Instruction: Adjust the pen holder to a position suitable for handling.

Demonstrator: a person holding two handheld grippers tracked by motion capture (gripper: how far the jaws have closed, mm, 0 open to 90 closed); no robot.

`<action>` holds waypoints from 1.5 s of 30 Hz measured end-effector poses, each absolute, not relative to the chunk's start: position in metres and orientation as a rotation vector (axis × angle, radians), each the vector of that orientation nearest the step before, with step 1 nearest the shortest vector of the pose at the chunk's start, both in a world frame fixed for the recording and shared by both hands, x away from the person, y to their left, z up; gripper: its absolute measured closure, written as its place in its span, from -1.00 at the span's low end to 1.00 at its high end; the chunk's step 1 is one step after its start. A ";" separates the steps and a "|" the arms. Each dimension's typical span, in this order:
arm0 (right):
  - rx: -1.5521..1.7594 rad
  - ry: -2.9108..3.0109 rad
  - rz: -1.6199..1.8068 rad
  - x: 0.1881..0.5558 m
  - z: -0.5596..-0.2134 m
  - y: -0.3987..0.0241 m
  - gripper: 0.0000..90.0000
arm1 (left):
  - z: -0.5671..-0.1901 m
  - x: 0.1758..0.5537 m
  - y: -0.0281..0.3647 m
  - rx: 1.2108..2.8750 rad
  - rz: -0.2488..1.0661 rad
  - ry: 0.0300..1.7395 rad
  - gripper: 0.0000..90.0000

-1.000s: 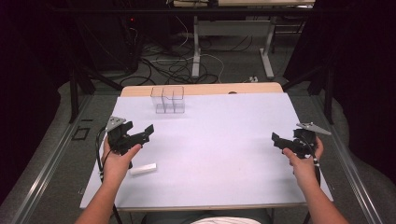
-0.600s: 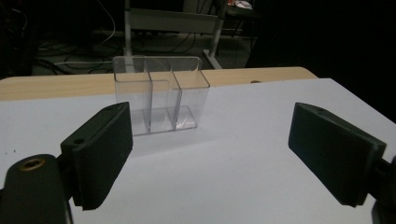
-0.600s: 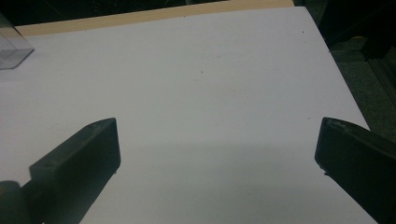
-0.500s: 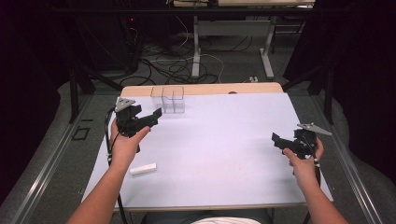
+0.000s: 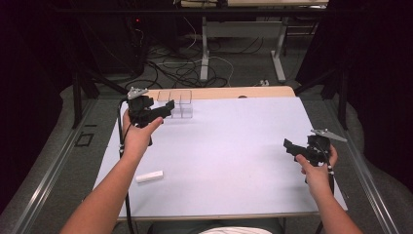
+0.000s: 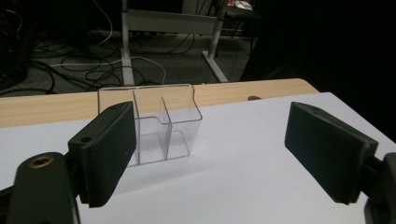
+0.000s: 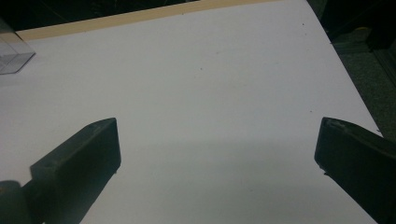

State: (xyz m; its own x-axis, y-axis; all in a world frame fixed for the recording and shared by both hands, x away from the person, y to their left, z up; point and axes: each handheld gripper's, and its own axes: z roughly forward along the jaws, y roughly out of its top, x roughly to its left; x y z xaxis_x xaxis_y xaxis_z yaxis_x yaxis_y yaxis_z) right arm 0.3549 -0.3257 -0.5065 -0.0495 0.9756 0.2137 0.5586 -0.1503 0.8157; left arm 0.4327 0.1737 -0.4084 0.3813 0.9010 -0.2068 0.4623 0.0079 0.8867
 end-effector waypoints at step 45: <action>1.747 1.646 1.111 0.356 -0.513 -0.325 -1.00 | -0.400 0.551 0.182 1.705 0.550 1.469 -0.22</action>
